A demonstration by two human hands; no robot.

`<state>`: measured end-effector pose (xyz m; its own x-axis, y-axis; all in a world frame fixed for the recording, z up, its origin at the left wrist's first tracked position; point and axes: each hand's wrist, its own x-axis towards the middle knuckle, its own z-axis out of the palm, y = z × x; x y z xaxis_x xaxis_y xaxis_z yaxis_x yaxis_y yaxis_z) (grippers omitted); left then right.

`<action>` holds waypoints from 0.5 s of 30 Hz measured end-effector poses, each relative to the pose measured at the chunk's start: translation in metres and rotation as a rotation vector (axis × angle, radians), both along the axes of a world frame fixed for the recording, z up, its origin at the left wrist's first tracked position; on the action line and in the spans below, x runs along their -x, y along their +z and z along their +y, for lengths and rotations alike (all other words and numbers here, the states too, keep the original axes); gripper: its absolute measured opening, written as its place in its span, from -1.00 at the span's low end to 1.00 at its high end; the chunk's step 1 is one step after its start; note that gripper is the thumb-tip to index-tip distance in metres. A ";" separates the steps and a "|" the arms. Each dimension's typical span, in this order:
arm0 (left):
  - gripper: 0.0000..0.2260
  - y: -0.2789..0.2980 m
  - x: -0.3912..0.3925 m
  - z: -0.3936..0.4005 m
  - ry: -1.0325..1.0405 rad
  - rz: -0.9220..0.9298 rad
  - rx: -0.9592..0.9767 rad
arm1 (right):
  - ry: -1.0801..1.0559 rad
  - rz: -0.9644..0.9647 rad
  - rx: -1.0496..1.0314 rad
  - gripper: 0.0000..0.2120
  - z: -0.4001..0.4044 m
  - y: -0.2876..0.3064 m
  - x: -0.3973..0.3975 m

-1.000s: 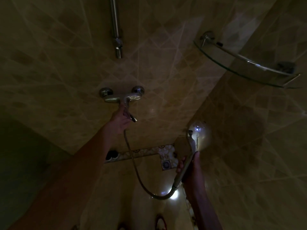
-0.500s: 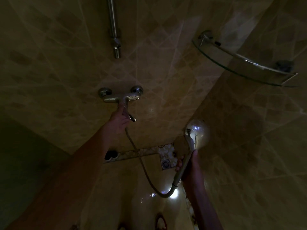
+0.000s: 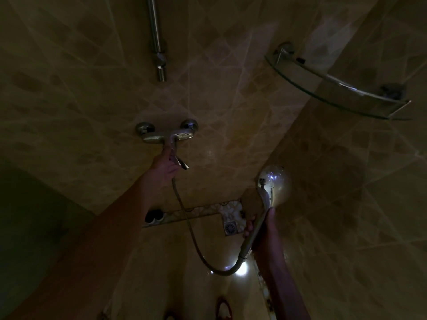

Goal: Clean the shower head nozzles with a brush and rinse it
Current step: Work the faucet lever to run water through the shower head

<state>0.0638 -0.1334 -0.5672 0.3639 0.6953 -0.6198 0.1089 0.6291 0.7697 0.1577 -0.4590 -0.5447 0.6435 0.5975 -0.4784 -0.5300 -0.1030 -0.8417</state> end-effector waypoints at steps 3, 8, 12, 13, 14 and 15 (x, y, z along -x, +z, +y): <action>-0.56 0.001 -0.002 -0.002 0.020 0.003 -0.003 | -0.012 0.015 -0.001 -0.39 -0.001 0.001 -0.001; -0.61 0.003 -0.003 -0.001 0.028 0.001 0.009 | -0.023 0.045 -0.036 -0.41 -0.002 0.001 -0.003; -0.60 0.004 -0.002 -0.002 0.019 0.012 0.006 | -0.023 0.054 -0.054 -0.42 -0.001 0.000 -0.002; -0.60 0.004 -0.001 -0.003 0.017 0.005 0.006 | -0.023 0.052 -0.054 -0.41 -0.001 0.000 -0.003; -0.60 0.004 -0.001 -0.003 0.016 -0.004 0.005 | -0.019 0.046 -0.049 -0.41 0.000 0.000 -0.003; -0.61 0.005 -0.001 -0.004 0.018 -0.012 0.005 | -0.014 0.036 -0.041 -0.40 0.000 0.000 -0.003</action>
<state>0.0647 -0.1371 -0.5627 0.3585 0.6990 -0.6188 0.0884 0.6345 0.7679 0.1609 -0.4587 -0.5446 0.6352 0.6077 -0.4767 -0.5609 -0.0614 -0.8256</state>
